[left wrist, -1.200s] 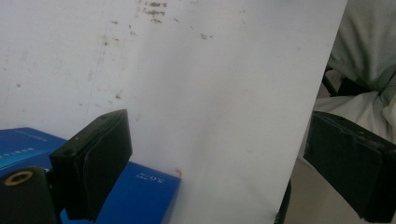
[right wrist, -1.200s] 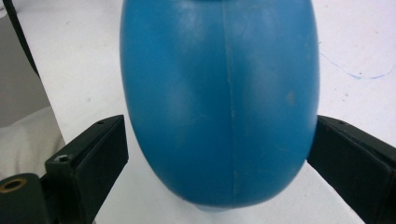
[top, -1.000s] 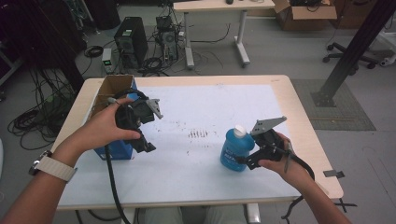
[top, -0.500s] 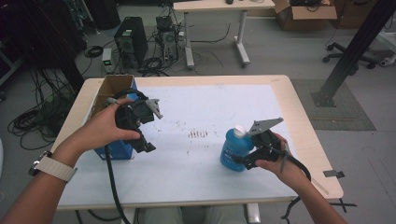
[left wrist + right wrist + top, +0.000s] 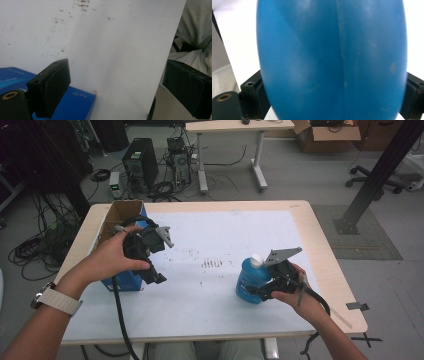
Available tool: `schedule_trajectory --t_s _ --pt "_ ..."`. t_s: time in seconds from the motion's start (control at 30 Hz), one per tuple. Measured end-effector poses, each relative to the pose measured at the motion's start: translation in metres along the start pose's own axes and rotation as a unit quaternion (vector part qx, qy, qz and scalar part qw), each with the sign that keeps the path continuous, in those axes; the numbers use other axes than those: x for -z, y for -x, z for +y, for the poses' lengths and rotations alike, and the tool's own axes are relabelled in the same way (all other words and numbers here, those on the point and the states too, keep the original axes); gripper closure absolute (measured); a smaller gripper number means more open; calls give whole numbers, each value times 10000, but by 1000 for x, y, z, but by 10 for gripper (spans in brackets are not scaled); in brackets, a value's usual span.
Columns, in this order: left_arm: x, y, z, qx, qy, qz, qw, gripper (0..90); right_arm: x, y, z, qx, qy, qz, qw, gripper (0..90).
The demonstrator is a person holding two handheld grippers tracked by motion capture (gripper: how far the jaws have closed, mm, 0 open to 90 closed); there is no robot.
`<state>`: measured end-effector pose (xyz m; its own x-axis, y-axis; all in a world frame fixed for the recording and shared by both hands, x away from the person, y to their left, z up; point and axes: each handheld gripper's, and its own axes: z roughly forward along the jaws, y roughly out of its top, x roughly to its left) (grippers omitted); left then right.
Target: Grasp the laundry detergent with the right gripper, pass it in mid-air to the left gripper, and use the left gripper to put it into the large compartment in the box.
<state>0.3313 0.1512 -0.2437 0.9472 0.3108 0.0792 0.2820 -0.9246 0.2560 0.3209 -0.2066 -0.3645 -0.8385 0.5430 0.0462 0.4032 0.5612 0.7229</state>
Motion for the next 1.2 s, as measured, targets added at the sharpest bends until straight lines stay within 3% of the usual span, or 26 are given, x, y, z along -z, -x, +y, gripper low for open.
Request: schedule_trajectory --t_s 1.2 --pt "-1 -1 0 -13 16 -5 10000 80 -3 -1 -4 169 134 29 9998 347"
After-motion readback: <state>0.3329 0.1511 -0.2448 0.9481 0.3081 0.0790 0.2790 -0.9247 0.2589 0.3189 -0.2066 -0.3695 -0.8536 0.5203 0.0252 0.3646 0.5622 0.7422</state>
